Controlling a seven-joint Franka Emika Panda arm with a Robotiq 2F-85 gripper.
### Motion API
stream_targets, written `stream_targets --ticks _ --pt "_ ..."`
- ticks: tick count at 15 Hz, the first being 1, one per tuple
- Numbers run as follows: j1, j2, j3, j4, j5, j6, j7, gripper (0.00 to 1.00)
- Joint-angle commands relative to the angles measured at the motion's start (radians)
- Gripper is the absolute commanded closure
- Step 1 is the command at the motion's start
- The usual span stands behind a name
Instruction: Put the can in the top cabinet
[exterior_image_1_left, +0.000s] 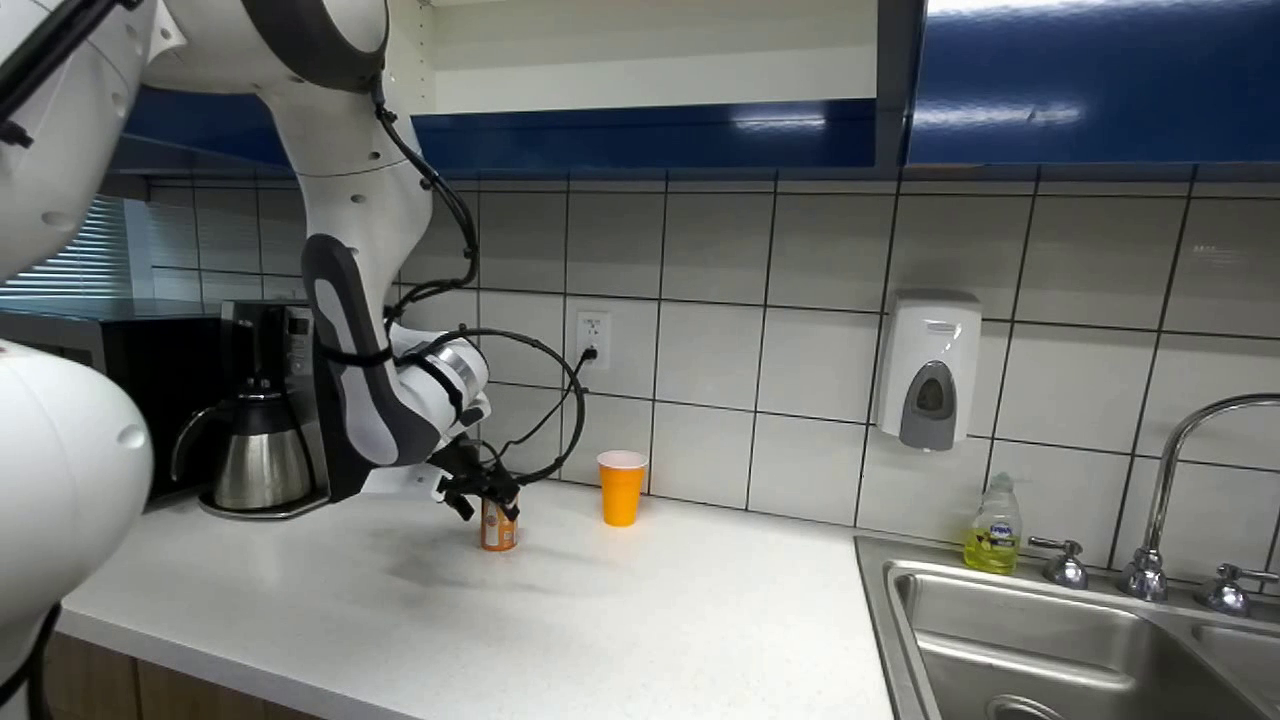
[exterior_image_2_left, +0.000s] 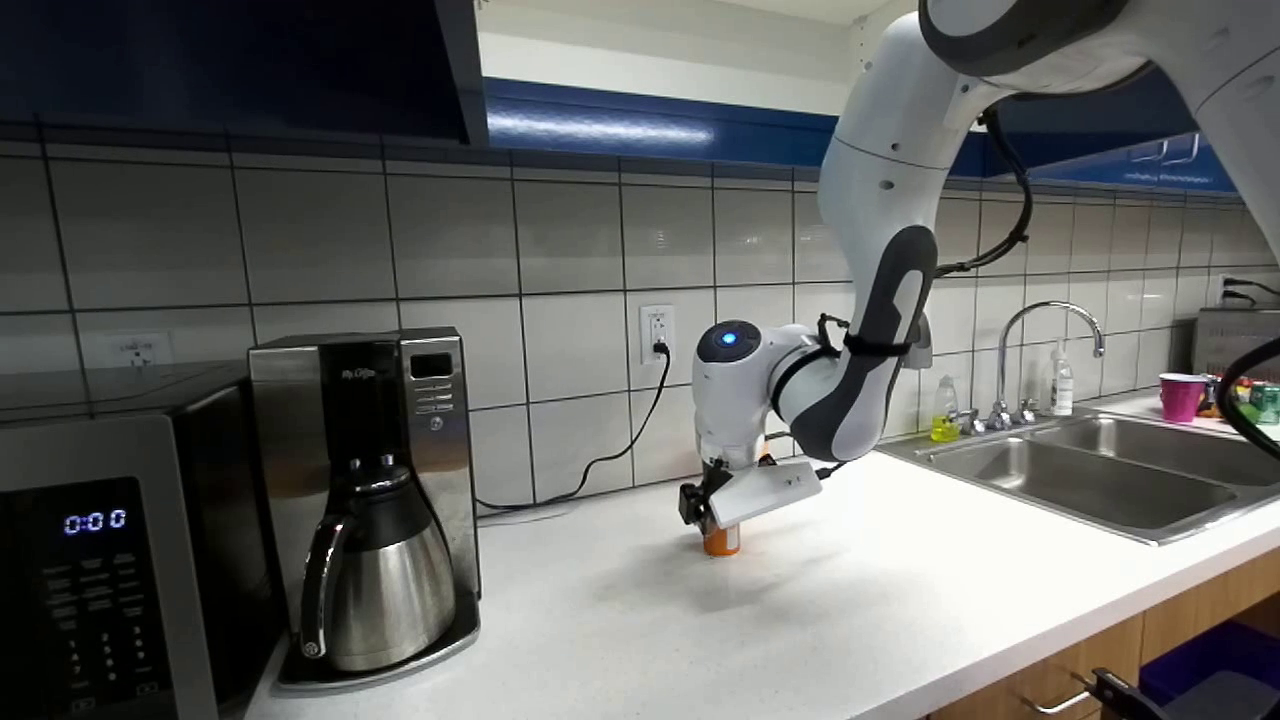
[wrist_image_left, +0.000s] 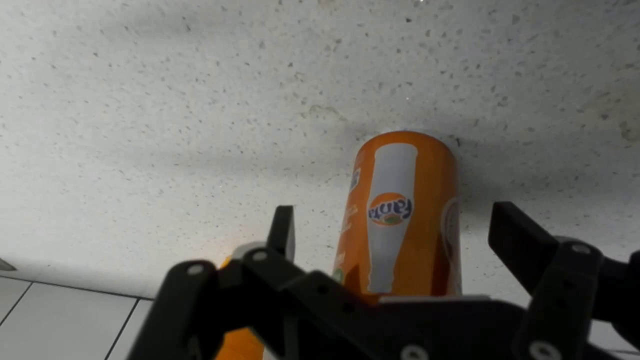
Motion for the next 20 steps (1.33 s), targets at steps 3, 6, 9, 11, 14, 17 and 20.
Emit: stream_targets --ticks 3,6,9,11,14,17,20 --pt "0.023 0.033 -0.026 0.049 -0.122 -0.009 0.160 0.00" --pt "0.026 0.044 -0.027 0.063 -0.158 -0.015 0.205 0.14" --pt "0.026 0.056 -0.025 0.077 -0.192 -0.016 0.244 0.42" --pt "0.027 0.060 -0.025 0.084 -0.213 -0.016 0.270 0.58" --pt "0.024 0.061 -0.025 0.087 -0.240 -0.015 0.302 0.61" --pt "0.015 0.044 -0.026 0.072 -0.225 -0.012 0.293 0.61" --pt "0.009 -0.009 -0.030 0.035 -0.168 -0.015 0.232 0.61"
